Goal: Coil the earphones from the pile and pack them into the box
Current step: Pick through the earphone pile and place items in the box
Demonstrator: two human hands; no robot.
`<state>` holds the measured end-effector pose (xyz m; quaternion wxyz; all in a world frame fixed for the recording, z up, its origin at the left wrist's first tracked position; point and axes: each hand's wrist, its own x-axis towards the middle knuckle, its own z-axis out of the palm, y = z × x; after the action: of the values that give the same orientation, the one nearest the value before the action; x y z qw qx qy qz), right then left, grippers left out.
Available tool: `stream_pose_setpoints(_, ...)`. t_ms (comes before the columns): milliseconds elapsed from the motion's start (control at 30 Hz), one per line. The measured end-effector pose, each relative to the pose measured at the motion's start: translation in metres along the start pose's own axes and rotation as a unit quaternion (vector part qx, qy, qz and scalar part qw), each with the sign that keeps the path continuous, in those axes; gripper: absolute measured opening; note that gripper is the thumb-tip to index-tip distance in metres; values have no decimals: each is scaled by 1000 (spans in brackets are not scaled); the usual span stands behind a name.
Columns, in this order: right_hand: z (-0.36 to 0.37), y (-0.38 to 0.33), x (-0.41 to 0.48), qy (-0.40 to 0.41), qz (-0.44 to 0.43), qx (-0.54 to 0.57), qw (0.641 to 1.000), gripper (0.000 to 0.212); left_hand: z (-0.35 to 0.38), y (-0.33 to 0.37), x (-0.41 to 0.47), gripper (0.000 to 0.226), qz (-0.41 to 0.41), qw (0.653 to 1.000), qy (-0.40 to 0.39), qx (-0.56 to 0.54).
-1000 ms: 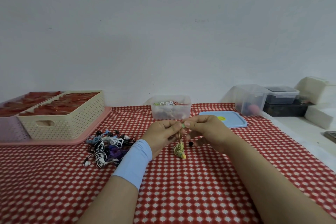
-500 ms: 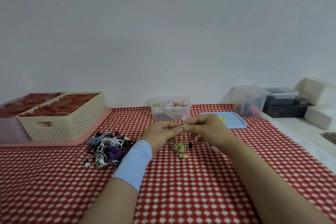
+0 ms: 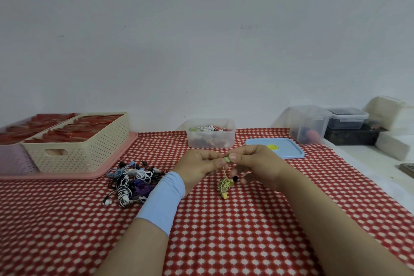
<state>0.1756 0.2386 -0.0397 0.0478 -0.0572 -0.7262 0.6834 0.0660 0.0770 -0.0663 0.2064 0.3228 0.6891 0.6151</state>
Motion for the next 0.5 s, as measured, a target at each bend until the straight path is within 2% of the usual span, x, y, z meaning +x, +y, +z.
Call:
stream_pose_setpoints(167, 1, -1, 0, -13, -14, 36, 999, 20, 4, 3, -1, 23, -15, 997, 1, -79)
stream_pose_setpoints(367, 2, -1, 1, 12, -15, -11, 1000, 11, 2, 1, -1, 19, -19, 999, -6, -46)
stream_pose_setpoints(500, 5, 2, 6, 58, -46, -56, 996, 9, -1, 2, 1, 16, -26, 999, 23, -35)
